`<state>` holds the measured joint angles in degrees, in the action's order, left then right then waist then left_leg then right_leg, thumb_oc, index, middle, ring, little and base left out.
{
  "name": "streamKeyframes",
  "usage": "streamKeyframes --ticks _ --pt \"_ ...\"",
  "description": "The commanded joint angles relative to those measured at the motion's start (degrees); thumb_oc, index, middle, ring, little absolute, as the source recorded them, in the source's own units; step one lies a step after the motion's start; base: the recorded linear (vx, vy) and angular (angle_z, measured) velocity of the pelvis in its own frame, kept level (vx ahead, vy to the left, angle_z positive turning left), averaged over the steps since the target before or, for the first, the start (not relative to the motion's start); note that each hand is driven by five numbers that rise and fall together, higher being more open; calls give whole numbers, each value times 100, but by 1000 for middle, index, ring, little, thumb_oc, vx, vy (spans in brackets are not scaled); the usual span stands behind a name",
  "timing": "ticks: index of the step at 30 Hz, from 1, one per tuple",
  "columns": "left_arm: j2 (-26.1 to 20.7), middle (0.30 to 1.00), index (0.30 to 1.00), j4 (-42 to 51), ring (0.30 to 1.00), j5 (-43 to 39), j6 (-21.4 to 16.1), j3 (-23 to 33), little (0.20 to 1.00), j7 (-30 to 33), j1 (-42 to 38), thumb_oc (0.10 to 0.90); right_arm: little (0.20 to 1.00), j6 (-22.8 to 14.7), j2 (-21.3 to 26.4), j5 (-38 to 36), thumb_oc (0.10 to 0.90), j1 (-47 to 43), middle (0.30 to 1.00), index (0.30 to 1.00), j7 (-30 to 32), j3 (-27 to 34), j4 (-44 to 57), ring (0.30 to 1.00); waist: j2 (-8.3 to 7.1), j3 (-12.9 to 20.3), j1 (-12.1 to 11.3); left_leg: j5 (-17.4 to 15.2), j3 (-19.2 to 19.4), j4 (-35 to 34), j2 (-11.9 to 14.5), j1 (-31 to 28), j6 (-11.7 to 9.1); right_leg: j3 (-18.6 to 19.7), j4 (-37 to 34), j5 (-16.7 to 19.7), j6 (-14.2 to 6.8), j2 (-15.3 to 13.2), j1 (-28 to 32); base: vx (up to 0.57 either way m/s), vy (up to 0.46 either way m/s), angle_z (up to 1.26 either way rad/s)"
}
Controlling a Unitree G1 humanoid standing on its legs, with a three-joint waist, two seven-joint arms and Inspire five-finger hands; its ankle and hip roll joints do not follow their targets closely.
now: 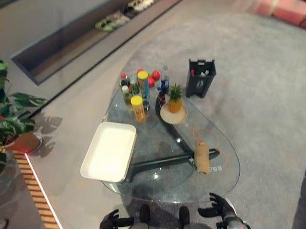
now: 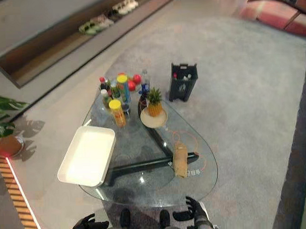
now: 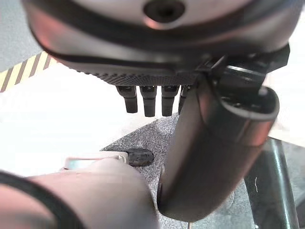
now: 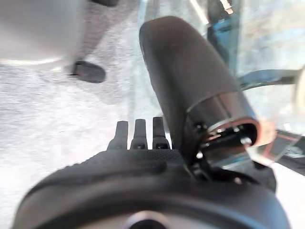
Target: Wipe the table with a cloth and put it in the basket.
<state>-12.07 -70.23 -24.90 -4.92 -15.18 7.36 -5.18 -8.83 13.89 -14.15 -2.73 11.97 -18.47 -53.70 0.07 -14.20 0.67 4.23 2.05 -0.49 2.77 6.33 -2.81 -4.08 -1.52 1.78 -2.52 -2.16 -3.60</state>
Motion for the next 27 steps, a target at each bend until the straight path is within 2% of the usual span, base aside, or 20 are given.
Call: streamKeyframes --ticks 1,7,11,16,22,27 --pt "146 900 900 158 900 -222 -156 -187 900 157 -126 800 900 -290 183 -69 800 -365 900 900 670 -148 1244 900 -259 -382 127 -610 229 1090 -520 434 403 -192 841 74 -1 -182 -691 -122 27 1" --pt "87 900 900 544 900 -405 -137 -207 900 269 -44 800 900 -158 464 336 800 -351 900 900 1378 -90 2649 900 -240 -671 218 -609 264 1537 -523 1087 392 -234 1362 -42 41 -185 -1368 -92 39 3" --pt "74 900 900 743 900 -459 -121 -158 900 333 11 800 900 -220 580 371 800 -358 900 900 1669 71 3186 900 -222 -842 223 -619 236 1739 -535 1406 384 -232 1550 -104 87 -168 -1669 -50 30 0" --pt "51 900 900 953 900 -449 -85 -143 900 372 6 800 900 -352 708 399 800 -504 900 900 2122 231 3651 900 -176 -1093 175 -603 219 1918 -576 1763 402 -230 1718 -118 112 -163 -1985 -39 14 0" --pt "73 900 900 1286 900 -467 -64 -184 900 385 -62 800 900 -327 758 427 800 -852 900 900 2849 421 4145 900 -101 -1388 129 -644 207 2176 -615 2110 410 -231 1930 -150 146 -168 -2285 -14 4 0" --pt "118 900 900 1457 900 -495 -17 -254 900 429 -103 800 900 -317 707 494 800 -1088 900 900 3170 488 4266 900 -57 -1542 113 -712 213 2401 -647 2287 430 -221 2105 -180 177 -187 -2438 8 17 2"
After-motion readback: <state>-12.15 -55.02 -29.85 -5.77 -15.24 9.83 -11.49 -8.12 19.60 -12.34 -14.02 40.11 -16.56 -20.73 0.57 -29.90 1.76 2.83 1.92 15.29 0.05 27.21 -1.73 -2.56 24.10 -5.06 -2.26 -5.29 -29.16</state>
